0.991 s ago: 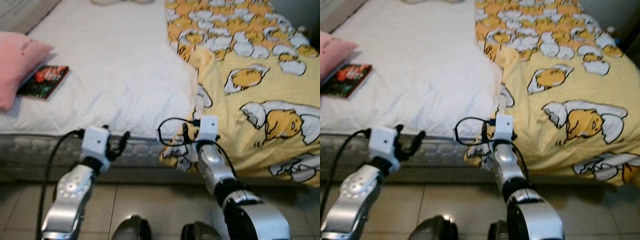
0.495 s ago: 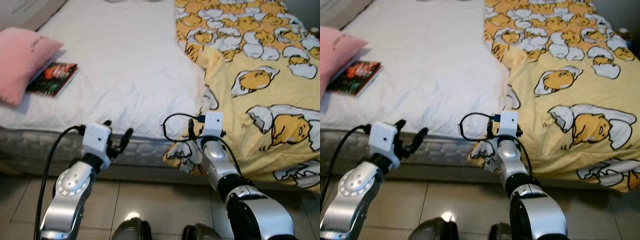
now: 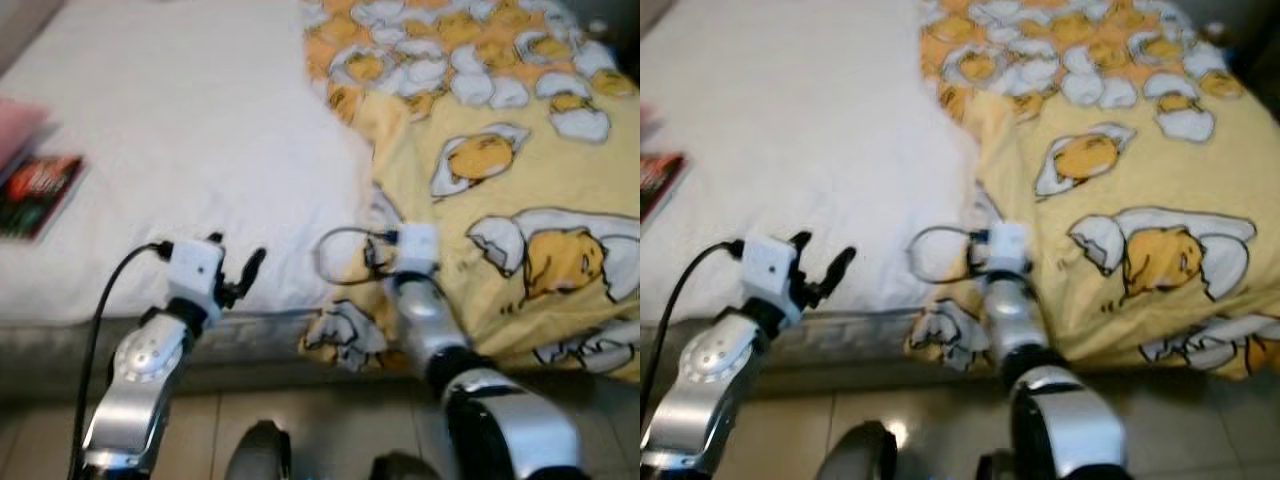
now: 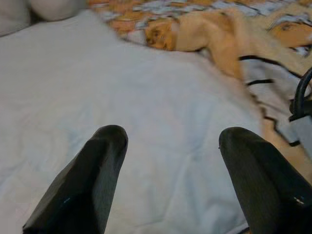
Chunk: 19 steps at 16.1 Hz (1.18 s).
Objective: Clean up the room
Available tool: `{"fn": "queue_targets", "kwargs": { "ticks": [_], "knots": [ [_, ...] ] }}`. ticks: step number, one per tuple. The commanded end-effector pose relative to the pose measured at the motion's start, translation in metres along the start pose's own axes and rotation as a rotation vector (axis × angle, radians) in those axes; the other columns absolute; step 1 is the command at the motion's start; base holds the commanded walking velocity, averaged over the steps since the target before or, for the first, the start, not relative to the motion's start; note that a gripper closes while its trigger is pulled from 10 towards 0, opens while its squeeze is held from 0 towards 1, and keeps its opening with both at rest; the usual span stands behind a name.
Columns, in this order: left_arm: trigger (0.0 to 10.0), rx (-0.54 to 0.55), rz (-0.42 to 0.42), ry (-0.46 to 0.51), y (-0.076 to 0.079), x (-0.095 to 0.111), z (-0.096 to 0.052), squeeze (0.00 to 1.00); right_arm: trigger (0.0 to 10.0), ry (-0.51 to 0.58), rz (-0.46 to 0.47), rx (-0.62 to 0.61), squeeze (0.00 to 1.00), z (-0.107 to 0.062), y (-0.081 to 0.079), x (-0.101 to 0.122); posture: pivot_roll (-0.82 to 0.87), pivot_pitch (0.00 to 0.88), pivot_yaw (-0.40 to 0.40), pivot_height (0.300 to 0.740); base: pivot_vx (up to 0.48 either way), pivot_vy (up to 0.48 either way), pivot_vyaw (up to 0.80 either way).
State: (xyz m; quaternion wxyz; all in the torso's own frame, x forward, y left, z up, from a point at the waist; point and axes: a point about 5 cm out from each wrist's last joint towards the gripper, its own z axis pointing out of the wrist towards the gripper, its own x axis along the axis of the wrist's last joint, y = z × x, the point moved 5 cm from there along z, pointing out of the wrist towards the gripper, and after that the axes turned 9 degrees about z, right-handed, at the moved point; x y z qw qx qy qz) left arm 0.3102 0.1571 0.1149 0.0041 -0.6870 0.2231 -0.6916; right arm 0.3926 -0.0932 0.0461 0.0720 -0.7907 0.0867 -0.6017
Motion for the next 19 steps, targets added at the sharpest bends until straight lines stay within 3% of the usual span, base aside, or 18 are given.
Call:
{"fn": "queue_targets", "kwargs": {
  "ticks": [1, 3, 4, 5, 7, 10, 13, 15, 17, 19],
  "knots": [
    [10.0, -0.022, -0.003, 0.016, 0.008, 0.005, -0.001, 0.0, 10.0, -0.028, 0.002, -0.043, 0.0, 0.0, 0.019, -0.005, 0.16, 0.143, 0.006, 0.706, 0.0, 0.0, 0.0],
    [10.0, -0.057, -0.031, 0.038, 0.013, 0.012, -0.003, 0.0, 10.0, -0.021, 0.011, -0.013, 0.0, 0.001, 0.01, -0.002, 0.17, 0.149, 0.003, 0.706, 0.0, 0.0, 0.0],
    [10.0, -0.173, -0.066, 0.083, 0.029, 0.023, -0.008, 0.0, 10.0, -0.014, 0.016, 0.001, 0.0, 0.002, 0.005, 0.002, 0.18, 0.153, 0.0, 0.706, 0.0, 0.0, 0.0],
    [10.0, -0.294, -0.045, 0.1, 0.046, 0.029, -0.014, 0.0, 10.0, -0.014, 0.027, 0.008, 0.0, 0.003, 0.002, 0.003, 0.18, 0.154, -0.002, 0.706, 0.0, 0.0, 0.0],
    [10.0, -0.363, -0.01, 0.105, 0.053, 0.034, -0.019, 0.0, 10.0, -0.02, 0.052, 0.047, 0.0, 0.004, -0.008, 0.006, 0.2, 0.157, 0.006, 0.706, 0.0, 0.0, 0.0],
    [10.0, -0.367, -0.013, 0.108, 0.053, 0.038, -0.021, 0.0, 10.0, -0.015, 0.055, 0.082, 0.0, 0.006, -0.02, 0.012, 0.2, 0.167, 0.012, 0.706, 0.0, 0.0, 0.0],
    [10.0, -0.435, -0.038, 0.106, 0.067, 0.045, -0.035, 0.0, 10.0, -0.063, 0.047, 0.035, 0.0, 0.006, -0.011, 0.003, 0.24, 0.204, 0.015, 0.706, 0.0, 0.0, 0.0],
    [10.0, -0.433, -0.037, 0.098, 0.067, 0.044, -0.039, 0.0, 10.0, -0.07, 0.039, 0.028, 0.0, 0.006, -0.009, 0.002, 0.24, 0.209, 0.015, 0.706, 0.0, 0.0, 0.0],
    [10.0, -0.337, 0.019, 0.05, 0.057, 0.036, -0.034, 0.0, 10.0, -0.042, 0.037, 0.017, 0.0, 0.007, -0.005, 0.008, 0.24, 0.208, 0.004, 0.706, 0.0, 0.0, 0.0],
    [10.0, -0.256, -0.02, 0.055, 0.05, 0.038, -0.028, 0.0, 10.0, 0.012, -0.003, 0.033, 0.0, 0.006, -0.003, 0.013, 0.22, 0.198, 0.001, 0.706, 0.0, 0.0, 0.0]
  ]
}}
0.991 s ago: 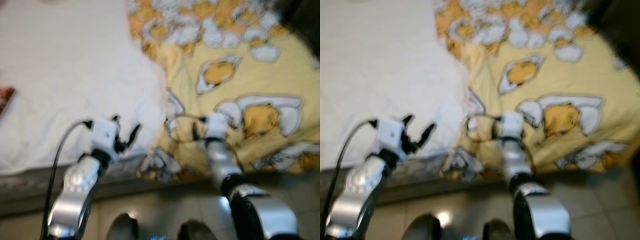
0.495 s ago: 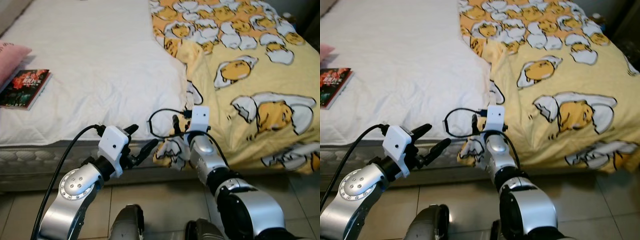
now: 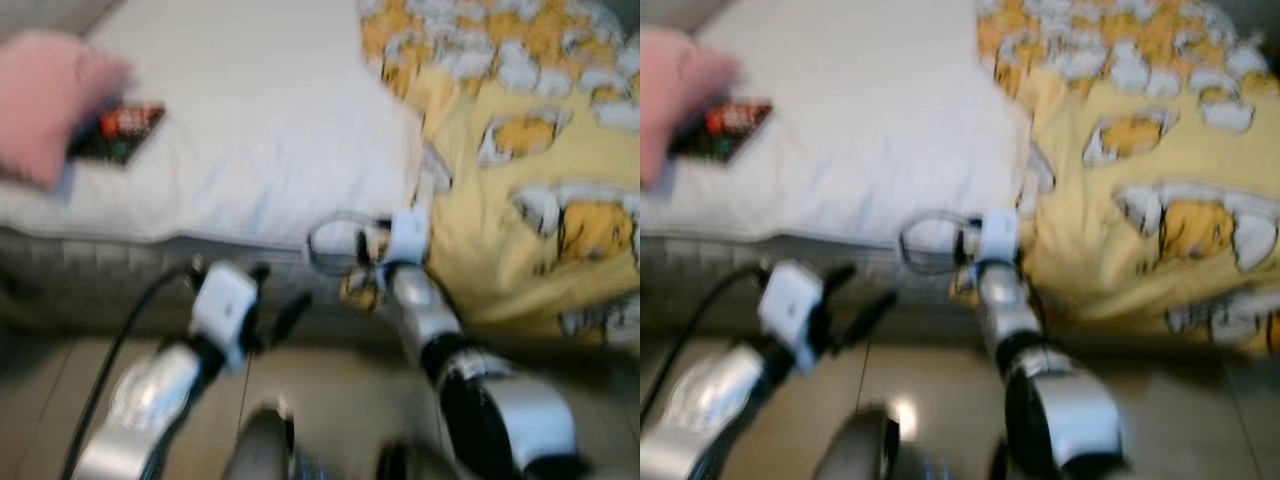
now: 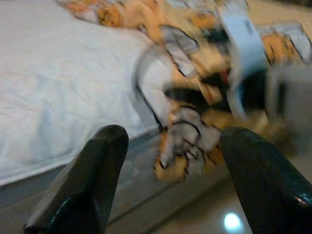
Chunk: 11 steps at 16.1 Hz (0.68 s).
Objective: Clean up the room
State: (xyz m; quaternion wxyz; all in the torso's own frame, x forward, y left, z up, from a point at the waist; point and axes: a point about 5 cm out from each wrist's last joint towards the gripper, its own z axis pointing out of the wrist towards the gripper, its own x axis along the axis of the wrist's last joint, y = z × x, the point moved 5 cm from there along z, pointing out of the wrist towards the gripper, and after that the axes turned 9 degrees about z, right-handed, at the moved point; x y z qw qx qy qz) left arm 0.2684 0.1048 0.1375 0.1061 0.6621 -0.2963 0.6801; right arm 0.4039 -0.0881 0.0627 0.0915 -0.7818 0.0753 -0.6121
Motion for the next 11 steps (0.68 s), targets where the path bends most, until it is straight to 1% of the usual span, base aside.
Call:
{"fn": "queue_targets", "kwargs": {
  "ticks": [1, 2, 4, 5, 6, 7, 8, 9, 10, 11],
  "knots": [
    [10.0, 0.079, -0.036, -0.018, -0.009, -0.003, 0.0, 0.0, 10.0, -0.008, -0.012, -0.019, 0.0, -0.005, 0.01, -0.01, 0.21, 0.195, 0.007, 0.706, 0.0, 0.0, 0.0],
    [10.0, 0.102, -0.031, -0.044, -0.01, -0.008, 0.002, 0.0, 10.0, -0.015, -0.003, -0.028, 0.0, -0.007, 0.014, -0.016, 0.2, 0.186, 0.007, 0.706, 0.0, 0.0, 0.0],
    [10.0, 0.095, -0.018, -0.04, -0.005, -0.007, 0.004, 0.0, 10.0, 0.002, 0.018, -0.051, 0.0, -0.011, 0.019, -0.019, 0.19, 0.179, 0.009, 0.706, 0.0, 0.0, 0.0],
    [10.0, 0.116, -0.017, -0.038, -0.007, -0.008, 0.003, 0.0, 10.0, 0.064, 0.025, -0.084, 0.0, -0.016, 0.026, -0.016, 0.19, 0.164, 0.006, 0.706, 0.0, 0.0, 0.0],
    [10.0, 0.13, -0.024, -0.036, -0.01, -0.008, 0.002, 0.0, 10.0, 0.099, 0.025, -0.097, 0.0, -0.019, 0.03, -0.014, 0.19, 0.164, 0.006, 0.706, 0.0, 0.0, 0.0],
    [10.0, 0.25, -0.09, -0.067, -0.028, -0.018, -0.006, 0.0, 10.0, 0.219, -0.041, -0.111, 0.0, -0.045, 0.046, -0.013, 0.17, 0.138, -0.002, 0.706, 0.0, 0.0, 0.0],
    [10.0, 0.306, -0.129, -0.085, -0.037, -0.025, -0.011, 0.0, 10.0, 0.237, -0.065, -0.113, 0.0, -0.058, 0.053, -0.016, 0.16, 0.128, -0.005, 0.706, 0.0, 0.0, 0.0],
    [10.0, 0.338, -0.15, -0.095, -0.042, -0.03, -0.014, 0.0, 10.0, 0.236, -0.069, -0.121, 0.0, -0.067, 0.059, -0.018, 0.15, 0.126, -0.007, 0.706, 0.0, 0.0, 0.0],
    [10.0, 0.419, -0.197, -0.128, -0.053, -0.044, -0.022, 0.0, 10.0, 0.232, -0.084, -0.147, 0.0, -0.085, 0.074, -0.023, 0.13, 0.113, -0.01, 0.706, 0.0, 0.0, 0.0],
    [10.0, 0.463, -0.216, -0.148, -0.059, -0.054, -0.026, 0.0, 10.0, 0.229, -0.087, -0.166, 0.0, -0.095, 0.082, -0.025, 0.12, 0.103, -0.007, 0.706, 0.0, 0.0, 0.0]
  ]
}}
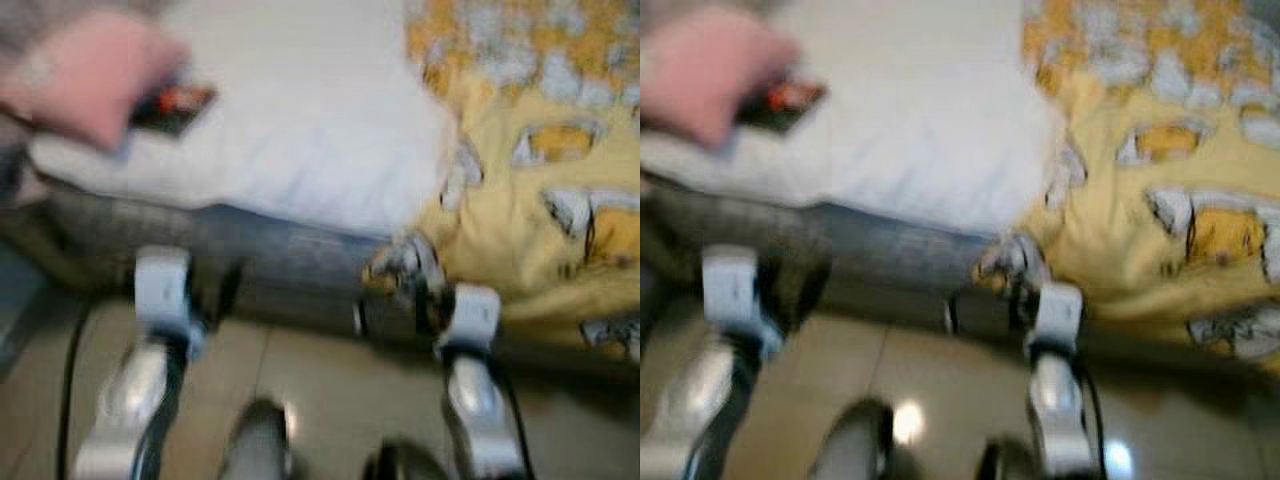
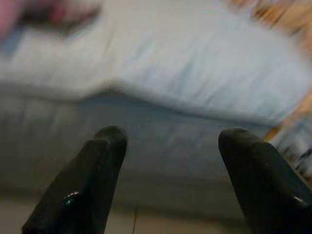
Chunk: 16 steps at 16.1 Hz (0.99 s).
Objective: Clean up the room
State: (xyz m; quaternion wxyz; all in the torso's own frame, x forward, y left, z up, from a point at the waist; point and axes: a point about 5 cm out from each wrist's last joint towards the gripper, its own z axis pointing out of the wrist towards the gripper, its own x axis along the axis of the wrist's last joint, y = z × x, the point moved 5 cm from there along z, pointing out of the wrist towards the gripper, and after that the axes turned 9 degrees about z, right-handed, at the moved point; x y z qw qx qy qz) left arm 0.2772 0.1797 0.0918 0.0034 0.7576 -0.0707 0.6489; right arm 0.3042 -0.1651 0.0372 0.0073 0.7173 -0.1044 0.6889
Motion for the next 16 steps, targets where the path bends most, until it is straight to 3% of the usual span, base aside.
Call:
{"fn": "queue_targets", "kwargs": {
  "ticks": [1, 3, 6, 11, 16],
  "knots": [
    [10.0, -0.006, 0.028, 0.043, 0.0, 0.008, 0.006, 0.0, 10.0, 0.01, 0.0, -0.004, 0.0, -0.002, 0.003, 0.007, 0.11, 0.098, -0.006, 0.706, 0.0, 0.0, 0.0],
    [10.0, -0.034, 0.052, 0.055, 0.005, 0.009, 0.01, 0.0, 10.0, 0.019, 0.015, 0.029, 0.0, -0.003, -0.006, 0.01, 0.1, 0.084, -0.003, 0.706, 0.0, 0.0, 0.0],
    [10.0, -0.099, 0.095, 0.13, 0.014, 0.023, 0.016, 0.0, 10.0, 0.012, 0.035, 0.027, 0.0, -0.002, -0.012, 0.013, 0.1, 0.064, 0.004, 0.706, 0.442, 0.0, 0.0],
    [10.0, -0.117, 0.099, 0.154, 0.015, 0.027, 0.022, 0.0, 10.0, -0.05, 0.034, 0.03, 0.0, 0.006, -0.017, 0.002, 0.11, 0.054, 0.006, 0.706, 0.48, 0.0, -0.6],
    [10.0, -0.157, 0.088, 0.173, 0.021, 0.029, 0.023, 0.0, 10.0, -0.086, 0.054, 0.05, 0.0, 0.017, -0.026, -0.001, 0.12, 0.054, 0.001, 0.706, 0.478, 0.0, 0.0]
  ]
}}
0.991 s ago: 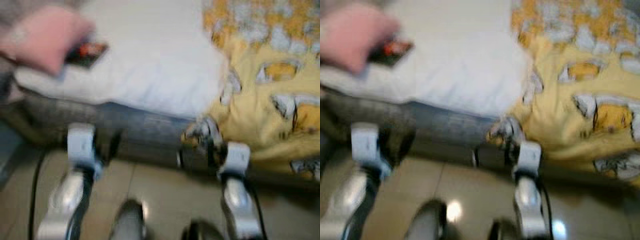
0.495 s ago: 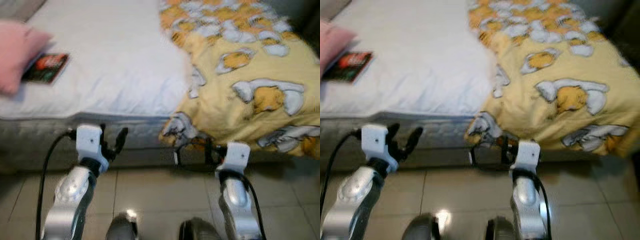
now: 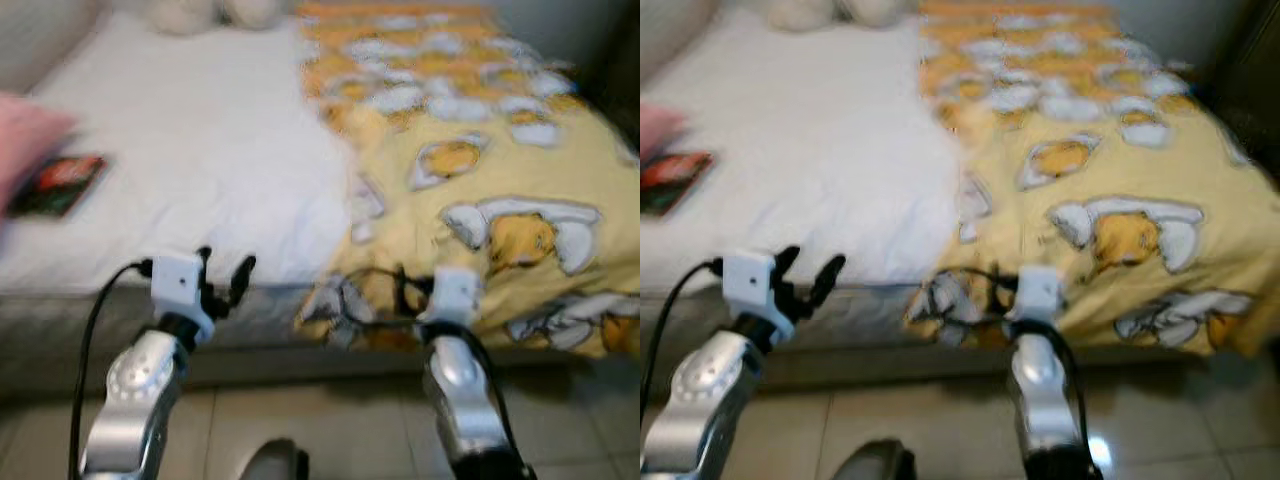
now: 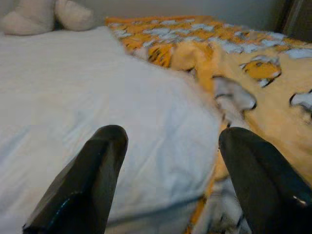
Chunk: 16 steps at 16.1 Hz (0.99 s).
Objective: Clean up the room
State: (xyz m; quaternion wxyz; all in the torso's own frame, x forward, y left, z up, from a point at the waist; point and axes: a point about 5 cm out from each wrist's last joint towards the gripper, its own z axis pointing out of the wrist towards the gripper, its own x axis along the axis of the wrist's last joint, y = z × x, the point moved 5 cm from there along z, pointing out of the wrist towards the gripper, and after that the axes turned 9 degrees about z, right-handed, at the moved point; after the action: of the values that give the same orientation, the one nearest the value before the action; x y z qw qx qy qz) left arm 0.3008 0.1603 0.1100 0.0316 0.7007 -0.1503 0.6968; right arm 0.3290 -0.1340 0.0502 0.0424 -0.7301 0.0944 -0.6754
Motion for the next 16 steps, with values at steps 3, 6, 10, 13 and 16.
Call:
{"fn": "queue_targets", "kwargs": {
  "ticks": [3, 6, 10, 13, 16],
  "knots": [
    [10.0, -0.01, -0.023, 0.023, 0.006, 0.005, 0.003, 0.0, 10.0, -0.046, 0.002, -0.012, 0.0, 0.001, 0.006, -0.01, 0.12, 0.057, -0.001, 0.706, 0.454, 0.0, 0.0],
    [10.0, 0.007, -0.08, 0.012, 0.004, 0.003, 0.002, 0.0, 10.0, -0.066, 0.025, 0.041, 0.0, 0.007, -0.005, -0.011, 0.12, 0.066, 0.0, 0.706, 0.225, 0.295, 0.0],
    [10.0, -0.009, -0.031, 0.005, 0.004, 0.003, 0.001, 0.0, 10.0, -0.076, 0.054, 0.069, 0.0, 0.019, -0.016, -0.007, 0.14, 0.08, -0.001, 0.706, 0.0, 0.48, 0.0],
    [10.0, -0.016, 0.018, 0.005, 0.005, 0.006, 0.004, 0.0, 10.0, -0.125, 0.112, 0.086, 0.0, 0.027, -0.028, -0.013, 0.14, 0.084, 0.001, 0.706, 0.0, 0.16, 0.0],
    [10.0, -0.015, 0.015, 0.01, 0.004, 0.01, 0.004, 0.0, 10.0, -0.19, 0.132, 0.062, 0.0, 0.035, -0.028, -0.024, 0.15, 0.096, 0.014, 0.706, 0.0, 0.0, 0.0]
  ]
}}
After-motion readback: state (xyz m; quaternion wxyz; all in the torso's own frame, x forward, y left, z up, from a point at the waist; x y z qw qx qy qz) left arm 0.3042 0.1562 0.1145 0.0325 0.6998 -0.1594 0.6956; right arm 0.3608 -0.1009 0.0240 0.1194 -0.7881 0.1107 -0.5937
